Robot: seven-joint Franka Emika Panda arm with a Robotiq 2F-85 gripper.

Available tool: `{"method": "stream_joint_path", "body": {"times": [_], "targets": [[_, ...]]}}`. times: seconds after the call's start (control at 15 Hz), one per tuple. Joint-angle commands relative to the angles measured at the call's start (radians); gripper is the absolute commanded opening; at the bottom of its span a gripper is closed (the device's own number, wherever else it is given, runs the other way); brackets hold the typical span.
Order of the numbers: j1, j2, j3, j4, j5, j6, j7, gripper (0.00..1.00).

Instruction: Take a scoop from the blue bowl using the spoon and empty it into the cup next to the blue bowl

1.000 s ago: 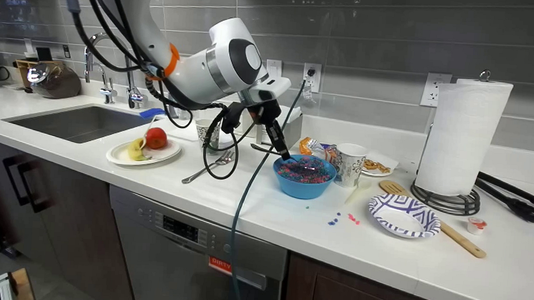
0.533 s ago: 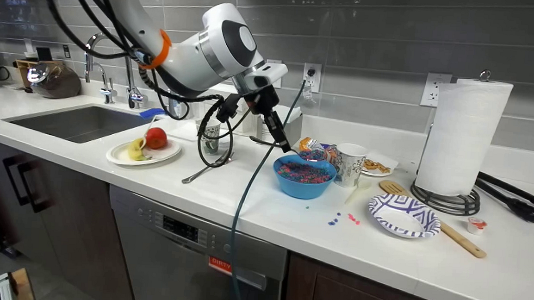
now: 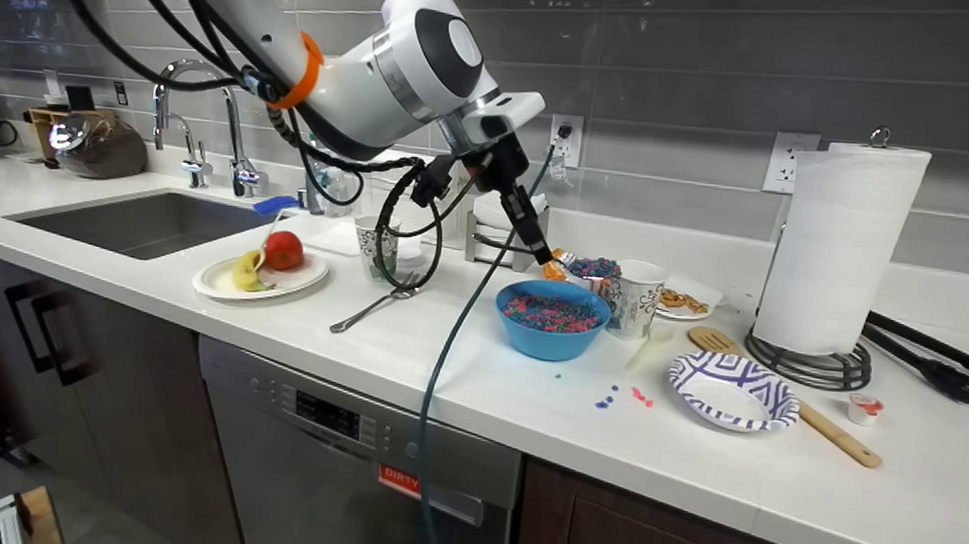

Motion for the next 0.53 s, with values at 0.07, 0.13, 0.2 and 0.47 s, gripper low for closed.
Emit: {"method": "stream_joint_path", "body": {"times": [0.07,0.13,0.2,0.47], "targets": [[-0.038,0.009,0.015,0.046,-0.005,-0.011,-0.029,0.03],[-0.043,0.015,0.014,0.059,-0.001,-0.012,-0.04,0.03],[-0.047,0.02,0.013,0.07,-0.004,-0.015,-0.046,0.03],[-0.064,0.062,0.007,0.129,0.013,-0.017,-0.101,0.03]]}}
